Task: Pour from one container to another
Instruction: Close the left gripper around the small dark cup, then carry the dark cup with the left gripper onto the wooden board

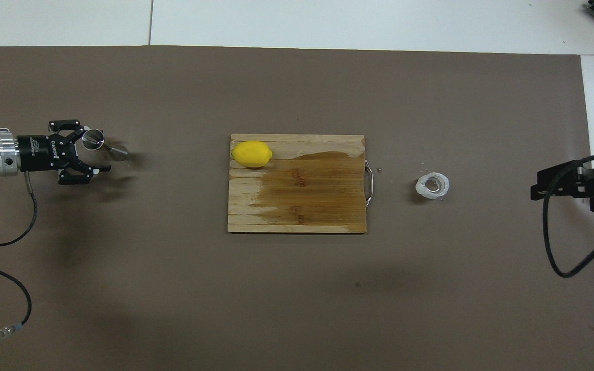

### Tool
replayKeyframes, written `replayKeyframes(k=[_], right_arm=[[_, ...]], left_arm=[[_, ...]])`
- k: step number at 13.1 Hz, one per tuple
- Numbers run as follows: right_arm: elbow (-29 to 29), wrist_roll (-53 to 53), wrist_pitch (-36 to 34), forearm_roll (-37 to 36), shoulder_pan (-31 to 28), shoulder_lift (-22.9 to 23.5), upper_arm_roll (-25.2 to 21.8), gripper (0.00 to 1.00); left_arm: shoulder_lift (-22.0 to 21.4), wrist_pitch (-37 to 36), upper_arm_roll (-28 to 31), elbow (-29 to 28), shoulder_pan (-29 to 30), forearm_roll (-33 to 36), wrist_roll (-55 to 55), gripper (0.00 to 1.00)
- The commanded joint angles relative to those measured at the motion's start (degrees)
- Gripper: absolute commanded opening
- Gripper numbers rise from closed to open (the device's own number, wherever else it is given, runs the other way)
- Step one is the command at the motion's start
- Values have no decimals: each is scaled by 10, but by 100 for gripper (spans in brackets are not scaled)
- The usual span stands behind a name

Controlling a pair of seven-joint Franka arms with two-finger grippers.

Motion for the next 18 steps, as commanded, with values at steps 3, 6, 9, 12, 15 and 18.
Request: replayKeyframes(k=[3,6,9,12,15,18], right_arm=[[-7,-16,7,14,-7,-8,1,100],[-7,-16,7,14,-7,-8,1,100],[-7,-16,7,14,-7,-8,1,100],[-7,-16,7,14,-7,-8,1,100],[-7,-16,7,14,-7,-8,1,100],[-8,-16,7,14,-7,-8,1,100]], left_arm=[[-30,24,-2,-43,2,-32,40,1],[-41,23,-2,-40,3,-40,37,0],[-59,8,-3,-38,-5,-42,37,0],[-85,-5,-9,-49,-33,-53,32,0],[-129,42,-8,-88,-101,-85,16,0],[-173,105,-9,-132,-166,-131,-27,0]])
